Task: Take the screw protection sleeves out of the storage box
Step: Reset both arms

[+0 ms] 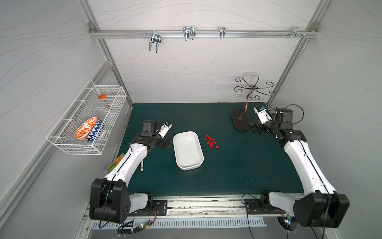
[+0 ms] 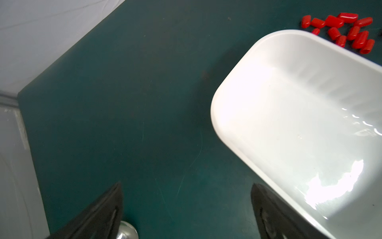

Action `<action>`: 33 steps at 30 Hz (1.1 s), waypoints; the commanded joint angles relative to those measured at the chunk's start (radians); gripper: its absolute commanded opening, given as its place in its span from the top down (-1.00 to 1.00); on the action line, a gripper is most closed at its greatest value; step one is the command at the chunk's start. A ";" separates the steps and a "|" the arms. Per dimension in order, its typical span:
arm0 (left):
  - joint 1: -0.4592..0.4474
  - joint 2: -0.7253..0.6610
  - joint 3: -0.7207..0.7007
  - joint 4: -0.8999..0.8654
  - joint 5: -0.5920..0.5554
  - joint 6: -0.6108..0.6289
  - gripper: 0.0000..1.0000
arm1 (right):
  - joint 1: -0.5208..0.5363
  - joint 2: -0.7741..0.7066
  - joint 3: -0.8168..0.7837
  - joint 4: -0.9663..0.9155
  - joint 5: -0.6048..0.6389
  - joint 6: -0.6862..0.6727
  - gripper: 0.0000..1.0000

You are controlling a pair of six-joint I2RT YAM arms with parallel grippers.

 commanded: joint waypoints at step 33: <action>0.086 0.337 -0.397 1.173 -0.223 -0.526 -1.00 | 0.077 0.423 -0.632 1.182 0.099 0.446 -0.98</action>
